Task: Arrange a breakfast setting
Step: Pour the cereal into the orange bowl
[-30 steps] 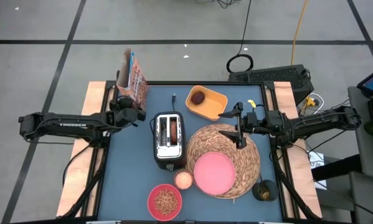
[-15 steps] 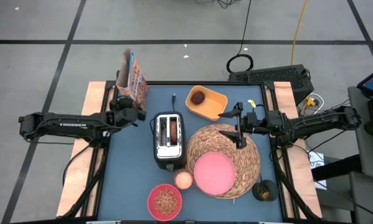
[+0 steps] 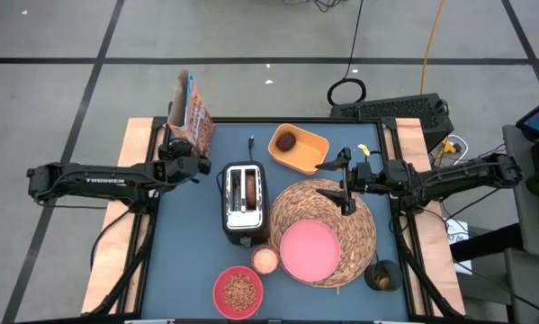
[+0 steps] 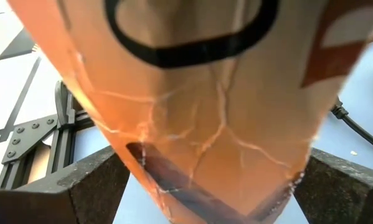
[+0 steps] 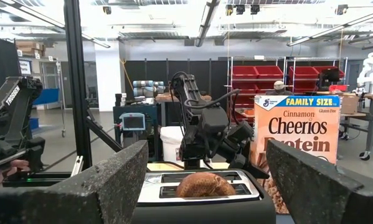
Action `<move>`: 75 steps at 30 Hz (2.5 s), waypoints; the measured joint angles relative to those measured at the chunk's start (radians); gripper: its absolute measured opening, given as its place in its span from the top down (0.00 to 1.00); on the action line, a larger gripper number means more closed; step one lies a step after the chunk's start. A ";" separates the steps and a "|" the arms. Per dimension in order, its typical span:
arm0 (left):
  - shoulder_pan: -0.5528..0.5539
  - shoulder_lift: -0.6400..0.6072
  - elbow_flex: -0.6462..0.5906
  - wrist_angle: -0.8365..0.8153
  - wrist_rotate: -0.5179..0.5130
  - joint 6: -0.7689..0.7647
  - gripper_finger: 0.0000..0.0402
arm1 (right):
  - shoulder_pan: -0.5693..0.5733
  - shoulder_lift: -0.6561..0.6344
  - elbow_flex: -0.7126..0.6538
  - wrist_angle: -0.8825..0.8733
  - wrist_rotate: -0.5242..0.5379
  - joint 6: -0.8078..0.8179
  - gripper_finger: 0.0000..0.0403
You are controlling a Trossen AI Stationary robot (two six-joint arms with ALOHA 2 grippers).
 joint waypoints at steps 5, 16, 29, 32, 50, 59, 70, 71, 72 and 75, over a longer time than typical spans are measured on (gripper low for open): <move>0.000 -0.001 0.000 0.000 -0.010 0.006 0.02 | 0.000 0.000 0.000 0.000 0.000 0.000 0.21; 0.000 -0.001 0.078 0.002 -0.033 0.069 0.02 | 0.000 0.000 0.000 0.000 0.000 0.000 0.21; 0.000 -0.001 0.195 0.000 -0.096 0.180 0.02 | 0.000 0.000 0.000 0.000 0.000 0.000 0.21; 0.000 -0.001 0.223 0.001 -0.103 0.203 0.02 | 0.000 0.000 0.000 0.000 0.000 0.000 0.21; 0.000 -0.017 0.323 0.001 -0.106 0.317 0.02 | 0.000 0.000 0.000 0.000 0.000 0.000 0.21; 0.000 -0.120 0.326 0.001 -0.106 0.320 0.02 | 0.000 0.000 0.000 0.000 0.000 0.000 0.21; 0.000 -0.192 0.326 0.036 -0.094 0.306 0.02 | 0.000 0.000 0.000 0.000 0.000 0.000 0.21; 0.000 -0.192 0.326 0.056 -0.094 0.307 0.02 | 0.000 0.000 0.000 0.000 0.000 0.000 0.21; 0.000 -0.192 0.326 0.078 -0.094 0.309 0.02 | 0.000 0.000 0.000 0.000 0.000 0.000 0.21; 0.000 -0.192 0.326 0.138 -0.093 0.339 0.02 | 0.000 0.000 0.000 0.000 0.000 0.000 0.21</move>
